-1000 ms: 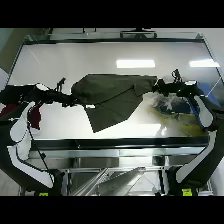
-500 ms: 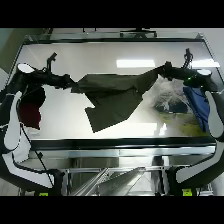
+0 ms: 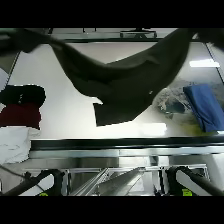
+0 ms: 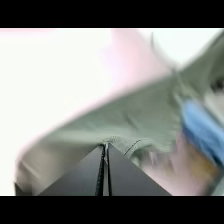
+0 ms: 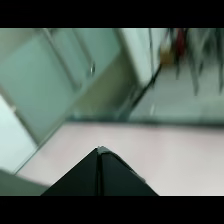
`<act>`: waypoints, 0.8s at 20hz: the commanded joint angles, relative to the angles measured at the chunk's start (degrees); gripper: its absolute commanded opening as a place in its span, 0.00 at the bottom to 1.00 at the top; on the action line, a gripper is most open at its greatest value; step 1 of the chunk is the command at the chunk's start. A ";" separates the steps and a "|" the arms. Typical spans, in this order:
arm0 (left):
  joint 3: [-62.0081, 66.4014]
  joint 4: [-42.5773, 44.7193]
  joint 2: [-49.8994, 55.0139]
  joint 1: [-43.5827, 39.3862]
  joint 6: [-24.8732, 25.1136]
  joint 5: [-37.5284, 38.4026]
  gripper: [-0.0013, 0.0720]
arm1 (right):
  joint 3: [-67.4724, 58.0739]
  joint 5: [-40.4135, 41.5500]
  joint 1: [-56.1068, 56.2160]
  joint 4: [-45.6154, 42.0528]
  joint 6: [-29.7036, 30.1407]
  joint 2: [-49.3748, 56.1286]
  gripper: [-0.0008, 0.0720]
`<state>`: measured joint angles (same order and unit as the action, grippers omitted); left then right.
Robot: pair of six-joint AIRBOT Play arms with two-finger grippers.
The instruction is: Fold the shirts.
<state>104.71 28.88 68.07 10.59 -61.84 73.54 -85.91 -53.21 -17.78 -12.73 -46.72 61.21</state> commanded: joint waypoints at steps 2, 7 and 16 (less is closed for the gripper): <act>10.29 -2.97 -14.32 10.01 1.46 -3.72 0.05 | -0.20 12.09 -4.39 -0.55 8.74 -20.85 0.03; 4.22 -3.72 -18.25 20.92 4.74 -7.10 0.05 | -0.17 13.40 -4.85 -1.44 9.29 -21.03 0.03; -13.92 -2.73 17.09 0.94 19.89 -25.16 0.05 | 0.15 25.07 14.43 -1.55 13.57 23.76 0.03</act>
<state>92.53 26.26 72.10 15.86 -47.03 57.08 -85.62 -40.58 -10.15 -14.35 -36.51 70.50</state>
